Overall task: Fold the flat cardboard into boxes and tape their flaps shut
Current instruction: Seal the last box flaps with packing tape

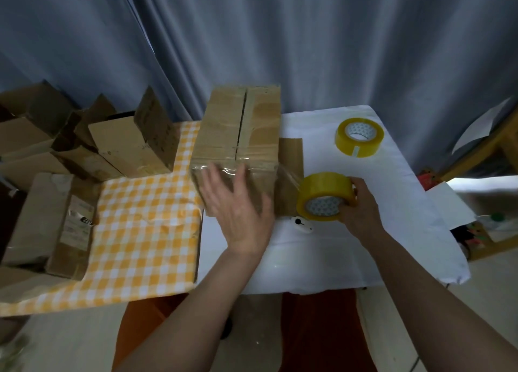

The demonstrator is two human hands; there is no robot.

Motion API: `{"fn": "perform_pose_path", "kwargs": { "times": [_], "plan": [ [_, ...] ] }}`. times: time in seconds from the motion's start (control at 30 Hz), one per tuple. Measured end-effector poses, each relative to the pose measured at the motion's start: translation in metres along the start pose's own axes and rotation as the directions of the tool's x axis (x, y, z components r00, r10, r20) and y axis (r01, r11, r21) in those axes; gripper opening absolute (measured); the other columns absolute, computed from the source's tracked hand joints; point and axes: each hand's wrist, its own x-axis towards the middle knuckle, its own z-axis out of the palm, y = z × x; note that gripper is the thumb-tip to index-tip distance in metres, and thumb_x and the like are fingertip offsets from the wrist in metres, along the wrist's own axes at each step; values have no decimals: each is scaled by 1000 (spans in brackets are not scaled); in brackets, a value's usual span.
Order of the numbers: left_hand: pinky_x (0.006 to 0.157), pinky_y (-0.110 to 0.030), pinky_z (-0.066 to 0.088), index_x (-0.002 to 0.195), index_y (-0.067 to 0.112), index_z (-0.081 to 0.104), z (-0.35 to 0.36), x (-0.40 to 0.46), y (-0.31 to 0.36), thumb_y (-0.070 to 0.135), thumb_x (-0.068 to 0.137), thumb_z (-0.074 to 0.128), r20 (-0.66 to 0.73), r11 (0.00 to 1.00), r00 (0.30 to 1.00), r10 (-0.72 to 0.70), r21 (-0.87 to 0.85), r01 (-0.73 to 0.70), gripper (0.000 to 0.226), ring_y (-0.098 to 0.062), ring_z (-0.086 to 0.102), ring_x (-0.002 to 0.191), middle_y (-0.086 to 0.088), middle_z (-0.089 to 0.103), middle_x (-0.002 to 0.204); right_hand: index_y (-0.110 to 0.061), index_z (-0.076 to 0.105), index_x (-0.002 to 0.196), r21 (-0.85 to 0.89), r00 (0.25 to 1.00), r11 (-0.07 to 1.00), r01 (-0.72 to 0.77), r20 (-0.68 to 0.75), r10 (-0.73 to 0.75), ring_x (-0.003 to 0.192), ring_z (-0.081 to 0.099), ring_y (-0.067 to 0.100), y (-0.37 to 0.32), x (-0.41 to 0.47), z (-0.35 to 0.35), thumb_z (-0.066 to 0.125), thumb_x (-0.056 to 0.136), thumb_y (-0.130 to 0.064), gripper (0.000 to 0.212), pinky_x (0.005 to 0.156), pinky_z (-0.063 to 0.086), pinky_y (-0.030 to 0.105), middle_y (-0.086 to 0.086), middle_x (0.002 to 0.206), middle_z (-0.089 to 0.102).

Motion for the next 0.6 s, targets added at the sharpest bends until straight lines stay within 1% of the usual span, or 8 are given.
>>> {"fn": "perform_pose_path", "kwargs": {
  "times": [0.07,0.13,0.17,0.23,0.3,0.4,0.5,0.6],
  "plan": [
    [118,-51,0,139,18,47,8,23,11,53,83,61,146,993,988,-48,110,32,67,-41,8,145,-25,20,155,-14,45,125,6,1000,1000,7,13,-7,102,54,34,-3,-2,4,55,77,5,53,77,52,57,14,114,52],
    [117,-51,-4,146,22,33,17,48,17,72,84,41,305,959,945,-121,280,32,80,-41,7,145,-25,20,155,-14,46,119,3,999,1000,17,33,-17,99,55,34,-5,-5,8,56,76,5,48,74,53,56,12,108,53],
    [117,-53,-4,149,24,27,21,56,18,75,84,34,360,929,923,-137,370,-7,83,-42,9,145,-25,20,155,-14,47,115,-3,999,1000,19,49,-19,97,56,35,-6,-8,9,57,76,5,45,73,53,55,10,104,53],
    [117,-56,-2,151,27,21,27,66,17,73,87,30,446,848,887,-119,511,-144,78,-43,15,143,-26,24,153,-17,46,108,-2,996,1000,5,88,-5,93,58,36,-6,-12,12,59,75,4,42,71,54,55,7,96,53],
    [117,-56,0,151,28,19,28,72,13,66,90,33,503,788,862,-72,558,-260,73,-41,23,140,-25,32,149,-19,44,104,10,993,1000,-17,118,15,87,59,36,-6,-17,15,61,74,2,40,70,54,55,4,89,52],
    [117,-51,6,151,28,21,23,81,0,57,91,41,555,793,831,15,500,-348,69,-36,29,137,-18,38,145,-19,44,101,20,991,1000,-19,130,16,83,58,33,-8,-24,17,64,74,0,39,68,54,52,1,82,50],
    [118,-45,5,151,32,23,14,89,-19,45,93,48,618,867,772,145,297,-401,64,-25,20,144,-9,27,156,-18,46,99,9,989,1000,30,144,-31,81,55,28,-15,-32,21,64,74,-1,36,65,49,40,-1,79,49],
    [119,-46,3,150,38,22,7,102,-38,37,95,48,662,856,707,251,189,-481,61,-21,14,147,2,20,159,-17,49,109,32,980,998,46,192,-51,83,53,23,-27,-42,36,67,74,-3,41,66,43,31,0,87,52]
  ]
}}
